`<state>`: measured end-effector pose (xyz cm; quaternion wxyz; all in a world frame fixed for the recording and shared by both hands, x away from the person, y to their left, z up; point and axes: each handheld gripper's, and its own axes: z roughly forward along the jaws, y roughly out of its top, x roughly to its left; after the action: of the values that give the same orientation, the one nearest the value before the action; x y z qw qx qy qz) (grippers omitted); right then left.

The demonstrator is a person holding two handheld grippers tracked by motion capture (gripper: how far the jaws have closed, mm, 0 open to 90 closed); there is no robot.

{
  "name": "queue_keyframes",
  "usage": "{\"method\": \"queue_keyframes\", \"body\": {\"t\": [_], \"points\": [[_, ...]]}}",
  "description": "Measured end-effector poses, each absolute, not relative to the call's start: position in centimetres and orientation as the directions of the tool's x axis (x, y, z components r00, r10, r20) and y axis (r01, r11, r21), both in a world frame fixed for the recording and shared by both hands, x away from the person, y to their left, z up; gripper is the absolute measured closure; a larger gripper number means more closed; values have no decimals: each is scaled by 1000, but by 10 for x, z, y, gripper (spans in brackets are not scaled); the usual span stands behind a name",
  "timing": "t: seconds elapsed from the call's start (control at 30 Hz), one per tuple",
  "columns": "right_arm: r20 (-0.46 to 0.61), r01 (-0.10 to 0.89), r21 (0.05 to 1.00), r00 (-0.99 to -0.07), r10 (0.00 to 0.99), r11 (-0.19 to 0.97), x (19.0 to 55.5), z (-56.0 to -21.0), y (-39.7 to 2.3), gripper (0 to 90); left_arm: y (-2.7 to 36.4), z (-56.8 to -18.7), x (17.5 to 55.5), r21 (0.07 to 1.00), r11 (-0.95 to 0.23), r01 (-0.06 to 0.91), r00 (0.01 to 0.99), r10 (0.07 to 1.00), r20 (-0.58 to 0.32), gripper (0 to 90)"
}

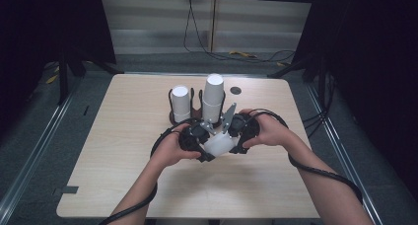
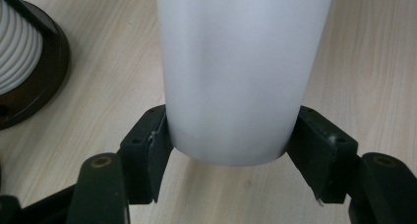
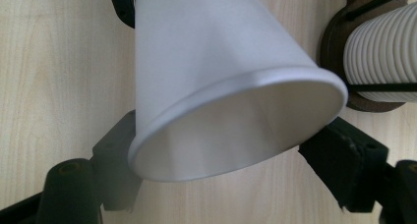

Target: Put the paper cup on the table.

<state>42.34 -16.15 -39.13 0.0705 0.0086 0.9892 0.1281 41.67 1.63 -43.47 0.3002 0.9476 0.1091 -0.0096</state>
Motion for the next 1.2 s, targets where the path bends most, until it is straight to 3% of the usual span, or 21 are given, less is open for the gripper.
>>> {"method": "queue_keyframes", "body": {"t": [1.2], "points": [[-84, 54, 387, -992, 94, 921, 427, -392, -173, 159, 32, -431, 418, 608, -768, 200, 979, 187, -85, 361]]}}
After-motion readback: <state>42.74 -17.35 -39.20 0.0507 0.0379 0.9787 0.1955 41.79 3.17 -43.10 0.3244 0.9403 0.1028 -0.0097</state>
